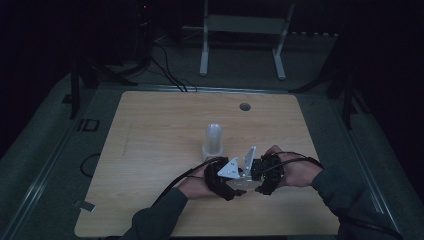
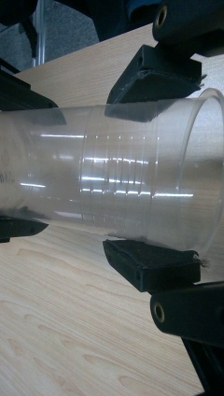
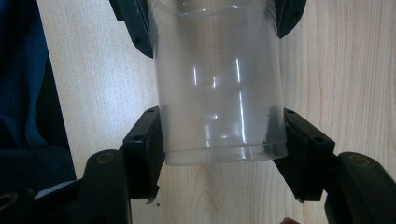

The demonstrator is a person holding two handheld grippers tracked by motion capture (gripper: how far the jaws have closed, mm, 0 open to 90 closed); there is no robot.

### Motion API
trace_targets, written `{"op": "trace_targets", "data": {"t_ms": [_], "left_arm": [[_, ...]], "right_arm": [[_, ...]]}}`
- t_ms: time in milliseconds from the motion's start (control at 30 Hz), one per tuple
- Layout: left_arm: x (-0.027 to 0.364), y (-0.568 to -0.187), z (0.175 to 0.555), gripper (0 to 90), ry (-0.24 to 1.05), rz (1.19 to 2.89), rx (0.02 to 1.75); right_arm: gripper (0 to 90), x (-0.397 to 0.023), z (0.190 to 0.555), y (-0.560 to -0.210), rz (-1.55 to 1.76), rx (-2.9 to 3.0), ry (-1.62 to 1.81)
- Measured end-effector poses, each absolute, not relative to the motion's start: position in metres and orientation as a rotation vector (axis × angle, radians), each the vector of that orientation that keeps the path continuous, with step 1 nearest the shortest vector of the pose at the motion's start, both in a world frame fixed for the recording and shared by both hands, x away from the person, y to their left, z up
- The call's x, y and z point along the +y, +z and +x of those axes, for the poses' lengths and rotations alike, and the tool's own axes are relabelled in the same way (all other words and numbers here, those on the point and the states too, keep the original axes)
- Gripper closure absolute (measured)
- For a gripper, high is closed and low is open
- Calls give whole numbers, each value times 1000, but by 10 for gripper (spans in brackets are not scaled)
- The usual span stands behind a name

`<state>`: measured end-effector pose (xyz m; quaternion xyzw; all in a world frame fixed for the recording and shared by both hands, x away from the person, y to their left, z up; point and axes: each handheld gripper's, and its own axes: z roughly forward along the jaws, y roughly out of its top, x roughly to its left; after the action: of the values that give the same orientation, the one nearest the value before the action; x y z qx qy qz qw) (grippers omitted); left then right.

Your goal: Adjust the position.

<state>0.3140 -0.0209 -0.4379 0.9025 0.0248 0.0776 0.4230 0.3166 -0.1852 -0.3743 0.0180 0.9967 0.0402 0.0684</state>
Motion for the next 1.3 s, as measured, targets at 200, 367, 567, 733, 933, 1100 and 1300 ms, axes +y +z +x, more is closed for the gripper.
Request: {"op": "trace_targets", "data": {"t_ms": [200,367,567,733,933,1100,1300], "left_arm": [[-23,-438,314,260,177,2265,95],[-23,-438,314,186,187,2252,120],[-20,-433,314,180,211,2232,133],[-16,-430,315,181,228,2210,147],[-12,-427,317,213,250,2200,169],[-11,-426,317,224,265,2187,183],[-11,-425,320,248,299,2179,230]], "right_arm": [[413,-187,316,-375,70,3005,130],[414,-188,314,-380,95,3006,139],[416,-193,316,-382,132,2993,154],[416,-197,316,-383,168,2981,164],[416,-202,319,-383,217,2965,161],[416,-206,322,-385,283,2946,155],[416,-209,326,-387,357,2924,166]]}}
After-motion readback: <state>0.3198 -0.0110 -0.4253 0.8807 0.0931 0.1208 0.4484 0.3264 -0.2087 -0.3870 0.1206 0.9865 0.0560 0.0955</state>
